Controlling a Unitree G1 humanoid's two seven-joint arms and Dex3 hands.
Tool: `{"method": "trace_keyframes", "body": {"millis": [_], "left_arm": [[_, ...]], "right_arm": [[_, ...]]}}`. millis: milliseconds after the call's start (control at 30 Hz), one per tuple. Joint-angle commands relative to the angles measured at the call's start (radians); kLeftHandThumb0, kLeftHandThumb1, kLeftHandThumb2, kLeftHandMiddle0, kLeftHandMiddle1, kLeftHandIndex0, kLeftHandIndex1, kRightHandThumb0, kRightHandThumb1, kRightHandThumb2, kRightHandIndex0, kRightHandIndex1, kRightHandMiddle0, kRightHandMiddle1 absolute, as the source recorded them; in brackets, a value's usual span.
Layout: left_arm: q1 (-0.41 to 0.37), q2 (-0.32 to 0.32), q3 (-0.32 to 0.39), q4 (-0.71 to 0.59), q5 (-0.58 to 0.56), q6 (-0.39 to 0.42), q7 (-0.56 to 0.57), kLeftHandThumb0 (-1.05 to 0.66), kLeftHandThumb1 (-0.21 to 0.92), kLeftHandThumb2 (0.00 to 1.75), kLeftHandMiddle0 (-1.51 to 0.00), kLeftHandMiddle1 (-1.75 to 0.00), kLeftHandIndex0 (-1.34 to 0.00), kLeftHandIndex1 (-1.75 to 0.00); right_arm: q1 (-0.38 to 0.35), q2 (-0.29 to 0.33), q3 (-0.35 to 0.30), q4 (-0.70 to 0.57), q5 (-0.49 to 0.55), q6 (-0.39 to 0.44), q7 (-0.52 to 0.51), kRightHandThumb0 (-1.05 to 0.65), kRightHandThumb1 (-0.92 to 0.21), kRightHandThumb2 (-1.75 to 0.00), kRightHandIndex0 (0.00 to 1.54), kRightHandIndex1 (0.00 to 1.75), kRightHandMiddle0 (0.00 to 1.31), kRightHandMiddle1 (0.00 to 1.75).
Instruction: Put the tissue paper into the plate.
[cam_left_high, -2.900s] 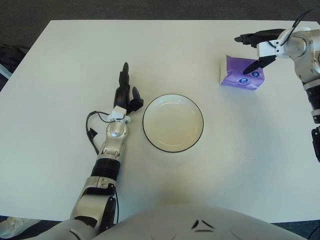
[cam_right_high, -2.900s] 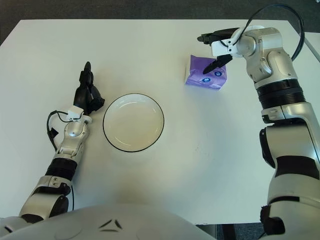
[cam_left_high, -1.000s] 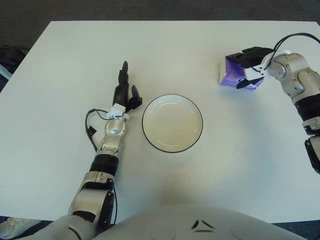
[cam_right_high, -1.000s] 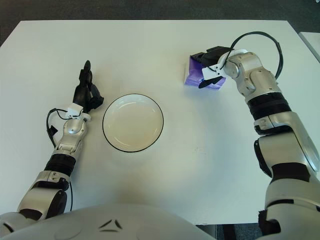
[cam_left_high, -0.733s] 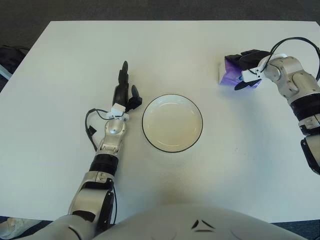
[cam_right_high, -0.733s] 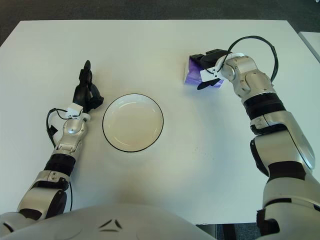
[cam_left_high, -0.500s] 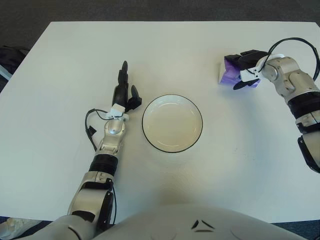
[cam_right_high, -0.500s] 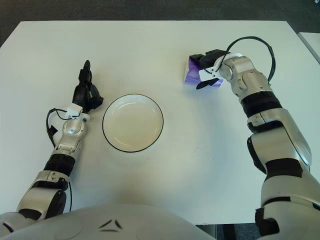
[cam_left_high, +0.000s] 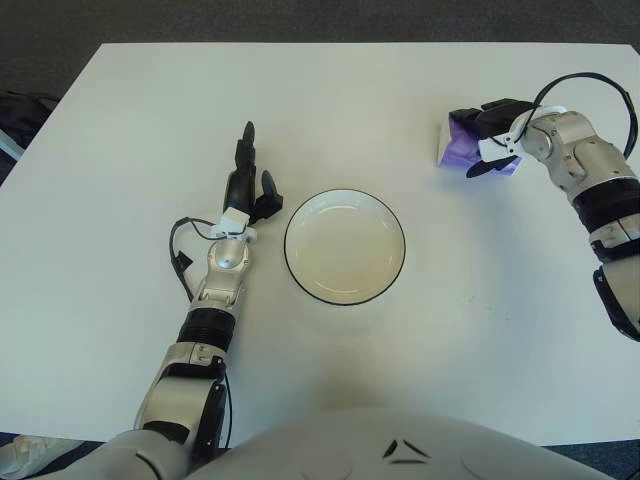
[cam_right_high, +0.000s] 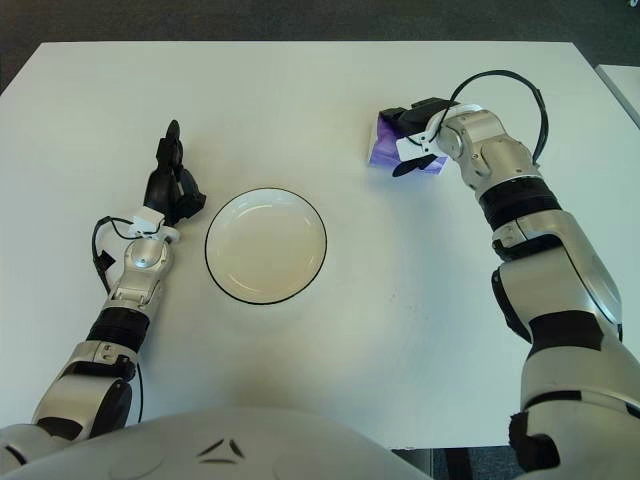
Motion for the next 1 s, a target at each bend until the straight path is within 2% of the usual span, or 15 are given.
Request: {"method": "trace_keyframes", "body": {"millis": [0, 533, 667, 767, 833, 867, 900, 967], "left_arm": [[0.120, 0.004, -0.003, 0.089, 0.017, -0.005, -0.009, -0.79, 0.92, 1.09, -0.01, 0.00, 0.00, -0.10], [0.124, 0.006, -0.004, 0.084, 0.019, 0.004, -0.011, -0.81, 0.92, 1.11, -0.02, -0.01, 0.00, -0.10], [0.125, 0.006, -0.004, 0.083, 0.019, 0.005, -0.009, -0.81, 0.92, 1.11, -0.02, -0.01, 0.00, -0.10], [0.127, 0.005, -0.003, 0.080, 0.019, 0.003, -0.007, -0.80, 0.92, 1.11, -0.03, -0.01, 0.00, -0.10], [0.127, 0.005, -0.002, 0.080, 0.017, 0.003, -0.008, -0.80, 0.92, 1.11, -0.03, -0.01, 0.00, -0.10], [0.127, 0.005, -0.002, 0.080, 0.017, 0.003, -0.009, -0.80, 0.92, 1.11, -0.04, -0.01, 0.00, -0.10], [0.127, 0.005, -0.002, 0.080, 0.017, 0.003, -0.009, -0.80, 0.92, 1.10, -0.04, -0.01, 0.00, -0.10], [0.127, 0.005, -0.002, 0.081, 0.017, 0.003, -0.009, -0.79, 0.92, 1.10, -0.04, -0.01, 0.00, -0.11]], "right_arm": [[0.034, 0.004, 0.025, 0.030, -0.018, -0.003, 0.019, -1.05, -0.92, -0.40, 0.00, 0.00, 0.00, 0.00], [0.053, 0.006, 0.014, 0.051, -0.002, 0.010, -0.033, -1.05, -0.92, -0.37, 0.00, 0.00, 0.00, 0.00], [0.071, 0.008, 0.000, 0.036, 0.007, 0.021, -0.074, -1.05, -0.92, -0.37, 0.00, 0.00, 0.00, 0.00], [0.117, 0.019, -0.025, 0.009, 0.005, 0.045, -0.204, -1.02, -0.92, -0.35, 0.03, 0.01, 0.03, 0.02], [0.151, 0.049, -0.027, 0.032, -0.013, 0.065, -0.347, -0.87, -0.90, -0.22, 0.21, 0.05, 0.01, 0.43], [0.158, 0.057, -0.026, 0.041, -0.018, 0.070, -0.384, -0.82, -0.89, -0.18, 0.27, 0.08, 0.01, 0.57], [0.163, 0.074, -0.023, 0.070, -0.020, 0.073, -0.439, -0.80, -0.89, -0.16, 0.30, 0.08, 0.00, 0.62], [0.173, 0.105, -0.027, 0.119, -0.013, 0.075, -0.538, -0.69, -0.80, -0.18, 0.30, 0.43, 0.00, 0.93]]}}
